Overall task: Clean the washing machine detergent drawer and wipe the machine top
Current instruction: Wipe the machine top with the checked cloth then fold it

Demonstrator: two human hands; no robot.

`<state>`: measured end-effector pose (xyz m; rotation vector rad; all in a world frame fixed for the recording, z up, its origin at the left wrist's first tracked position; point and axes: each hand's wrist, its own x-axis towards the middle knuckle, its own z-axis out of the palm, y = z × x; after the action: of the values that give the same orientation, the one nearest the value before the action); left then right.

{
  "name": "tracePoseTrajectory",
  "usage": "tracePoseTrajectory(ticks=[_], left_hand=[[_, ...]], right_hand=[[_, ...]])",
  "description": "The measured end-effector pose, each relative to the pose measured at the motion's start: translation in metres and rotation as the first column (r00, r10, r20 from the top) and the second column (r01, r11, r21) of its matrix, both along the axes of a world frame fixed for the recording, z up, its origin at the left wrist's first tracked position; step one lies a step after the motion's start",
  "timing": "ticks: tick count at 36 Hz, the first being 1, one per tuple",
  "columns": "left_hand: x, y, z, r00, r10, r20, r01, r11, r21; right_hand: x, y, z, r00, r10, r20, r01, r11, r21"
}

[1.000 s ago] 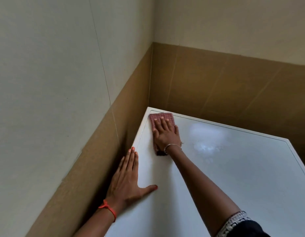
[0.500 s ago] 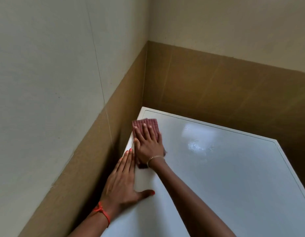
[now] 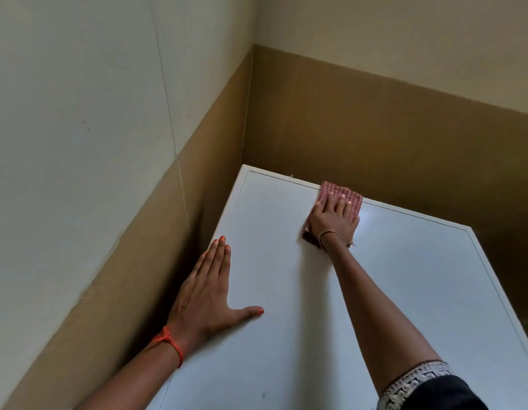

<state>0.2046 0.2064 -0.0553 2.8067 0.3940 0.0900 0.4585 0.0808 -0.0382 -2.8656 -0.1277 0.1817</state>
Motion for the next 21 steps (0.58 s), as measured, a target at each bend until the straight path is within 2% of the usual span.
tracePoseTrajectory(ticks=[4,7,10,14,17,21], left_hand=[[0.000,-0.001,0.000,1.000,0.003,0.009,-0.003,1.000,-0.017],[0.000,-0.001,0.001,1.000,0.010,0.020,-0.010,1.000,-0.007],[0.000,-0.001,0.002,1.000,0.017,0.001,-0.017,1.000,0.012],[-0.001,-0.001,0.003,1.000,0.020,0.003,-0.020,1.000,-0.002],[0.000,-0.001,0.004,1.000,0.017,-0.006,-0.017,1.000,0.002],[-0.001,-0.002,0.005,1.000,0.016,-0.022,-0.016,1.000,-0.004]], right_hand=[[0.004,0.000,0.003,0.999,-0.052,-0.015,0.052,0.998,-0.024],[0.010,0.003,0.005,0.990,0.139,-0.016,-0.139,0.989,-0.050],[-0.002,0.000,0.005,0.932,0.361,-0.030,-0.362,0.930,-0.057],[-0.045,-0.024,0.007,0.868,0.496,-0.003,-0.495,0.865,-0.081],[-0.073,-0.061,0.005,0.874,0.486,0.004,-0.483,0.871,-0.092],[-0.066,-0.099,0.003,0.943,0.332,0.001,-0.329,0.937,-0.120]])
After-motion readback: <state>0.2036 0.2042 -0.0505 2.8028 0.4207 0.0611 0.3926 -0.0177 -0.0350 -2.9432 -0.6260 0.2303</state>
